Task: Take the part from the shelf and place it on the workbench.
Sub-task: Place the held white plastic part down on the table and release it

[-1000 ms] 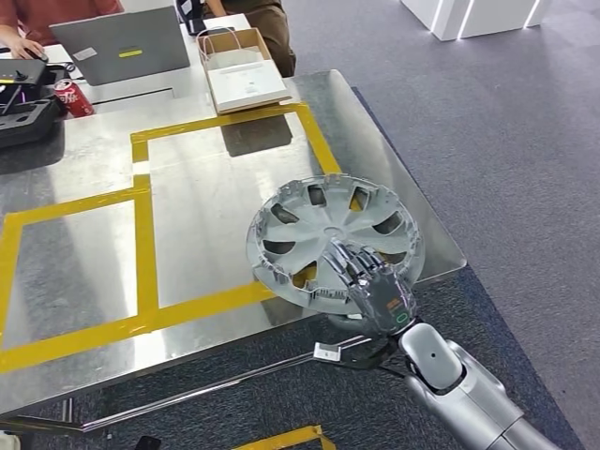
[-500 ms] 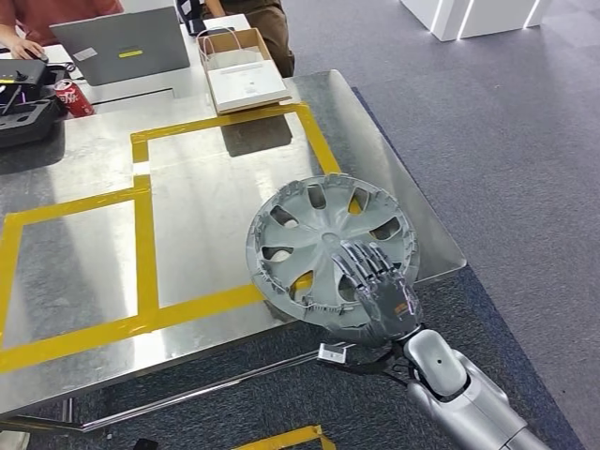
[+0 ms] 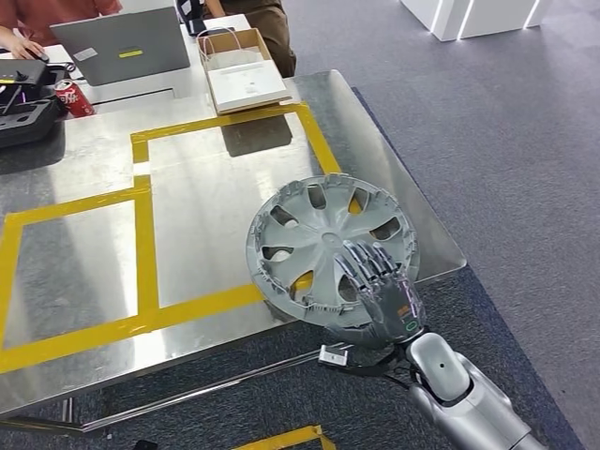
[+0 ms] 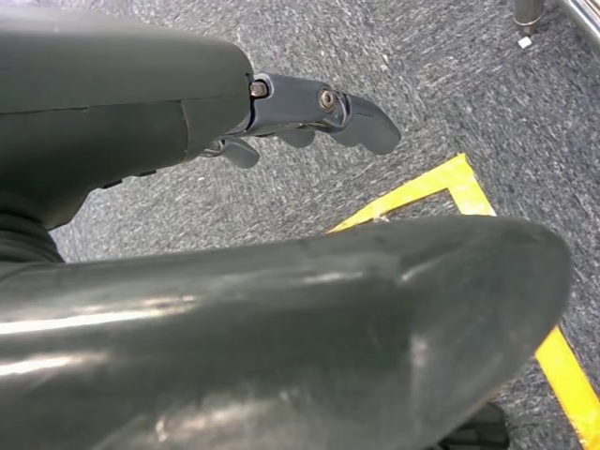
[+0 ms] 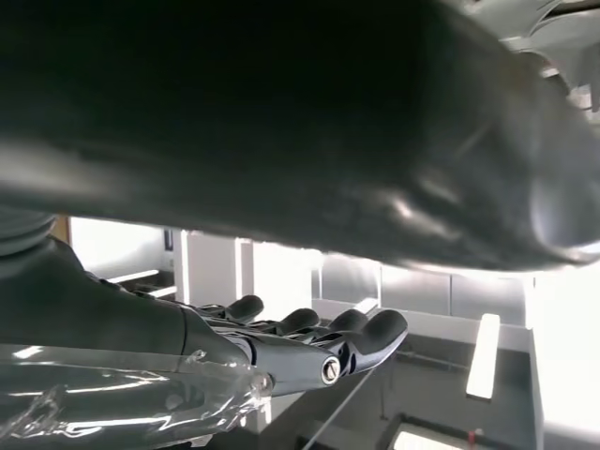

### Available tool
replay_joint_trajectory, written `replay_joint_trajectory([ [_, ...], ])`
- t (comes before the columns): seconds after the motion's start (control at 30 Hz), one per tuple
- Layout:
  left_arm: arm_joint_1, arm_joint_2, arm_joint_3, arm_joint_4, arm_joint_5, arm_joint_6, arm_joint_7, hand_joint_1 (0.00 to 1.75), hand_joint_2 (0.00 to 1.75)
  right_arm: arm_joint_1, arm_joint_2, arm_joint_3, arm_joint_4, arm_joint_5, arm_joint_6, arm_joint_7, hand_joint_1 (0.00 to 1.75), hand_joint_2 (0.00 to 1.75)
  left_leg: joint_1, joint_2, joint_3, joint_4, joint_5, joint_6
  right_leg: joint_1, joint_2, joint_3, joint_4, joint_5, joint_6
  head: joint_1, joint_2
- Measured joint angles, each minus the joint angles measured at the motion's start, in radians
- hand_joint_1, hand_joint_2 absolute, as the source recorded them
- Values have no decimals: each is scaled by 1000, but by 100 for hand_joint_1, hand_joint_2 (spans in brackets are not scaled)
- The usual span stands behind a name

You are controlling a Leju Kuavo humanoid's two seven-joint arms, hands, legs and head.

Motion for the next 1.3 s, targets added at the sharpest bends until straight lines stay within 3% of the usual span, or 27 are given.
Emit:
replay_joint_trajectory([
  [0.77, 11, -1, 28, 0, 13, 8, -45, 0, 0, 199, -60, -80, -216, 82, -10, 51, 0, 0, -4, 0, 0, 0, -1, 2, -4, 0, 0, -2, 1, 3, 0, 0],
  [0.93, 11, -1, 32, 0, 12, 13, -40, 0, 0, 211, -60, -80, -218, 84, -12, 50, 0, 0, -9, 0, -1, 3, -3, 11, -9, 0, 0, -2, 2, 10, 0, 0],
  [1.07, 11, -2, 37, 0, 11, 15, -35, 0, 0, 213, -60, -80, -218, 87, -13, 48, 0, 0, -9, 1, -1, -2, 8, 24, -13, 1, 0, -5, 6, 24, 0, 0],
  [1.13, 10, -3, 41, 0, 11, 15, -34, 0, 0, 214, -60, -80, -218, 87, -13, 47, 0, 0, -2, 4, 0, -11, 18, 31, -11, 1, -16, 28, -24, 31, 2, 0],
  [1.23, 11, -3, 43, 0, 10, 16, -34, 0, 0, 214, -60, -80, -217, 89, -14, 47, 0, 0, 2, 5, -4, -14, 24, 35, -14, 0, -82, 206, -128, 42, 5, 0],
  [1.27, 11, -3, 44, 0, 10, 15, -33, 0, 0, 214, -60, -79, -217, 89, -13, 46, 0, 0, 2, 6, -6, -14, 25, 34, -15, -1, -97, 255, -145, 44, 5, 0],
  [1.3, 11, -3, 44, 0, 9, 15, -33, 0, 0, 214, -60, -79, -216, 89, -13, 46, 0, 0, 2, 6, -8, -13, 27, 33, -15, -1, -97, 270, -144, 46, 5, 0],
])
